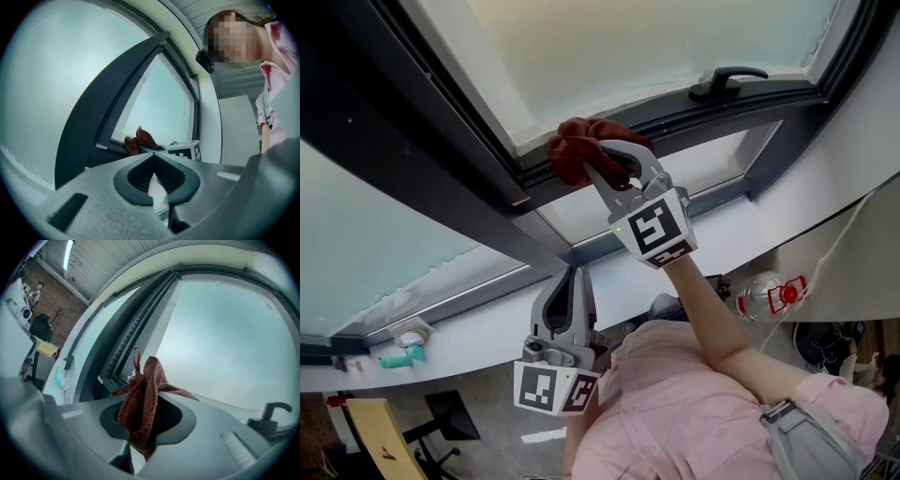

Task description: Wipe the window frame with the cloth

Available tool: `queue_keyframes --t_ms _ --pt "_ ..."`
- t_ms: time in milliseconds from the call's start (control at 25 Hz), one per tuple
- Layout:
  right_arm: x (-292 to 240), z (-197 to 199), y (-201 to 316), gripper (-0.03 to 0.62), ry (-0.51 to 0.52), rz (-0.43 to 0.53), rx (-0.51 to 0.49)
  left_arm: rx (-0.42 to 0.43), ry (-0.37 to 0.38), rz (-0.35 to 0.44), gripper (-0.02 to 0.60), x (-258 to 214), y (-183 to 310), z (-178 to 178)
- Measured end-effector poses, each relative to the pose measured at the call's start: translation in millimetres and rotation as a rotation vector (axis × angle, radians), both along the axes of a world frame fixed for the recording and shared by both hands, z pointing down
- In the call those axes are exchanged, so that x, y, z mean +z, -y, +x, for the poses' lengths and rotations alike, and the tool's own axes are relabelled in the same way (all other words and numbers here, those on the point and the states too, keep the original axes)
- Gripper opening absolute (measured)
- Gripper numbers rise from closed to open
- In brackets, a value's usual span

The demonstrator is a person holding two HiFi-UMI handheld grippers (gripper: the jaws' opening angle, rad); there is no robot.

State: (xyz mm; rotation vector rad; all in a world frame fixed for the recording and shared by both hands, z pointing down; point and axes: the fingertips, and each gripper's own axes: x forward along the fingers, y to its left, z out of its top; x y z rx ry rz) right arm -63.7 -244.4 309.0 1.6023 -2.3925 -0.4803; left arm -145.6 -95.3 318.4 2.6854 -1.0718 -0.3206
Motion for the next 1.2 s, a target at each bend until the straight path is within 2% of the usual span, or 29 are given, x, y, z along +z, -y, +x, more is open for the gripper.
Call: queue_keyframes --t_ms 640,1200 --pt "0 29 1 0.077 0.013 -0.004 0.052 0.004 -0.017 -0.001 -0.003 2 3 3" --pt "-2 55 1 0.077 -0.010 0.007 0.061 0.037 -0.022 -0.019 -0.003 4 11 27"
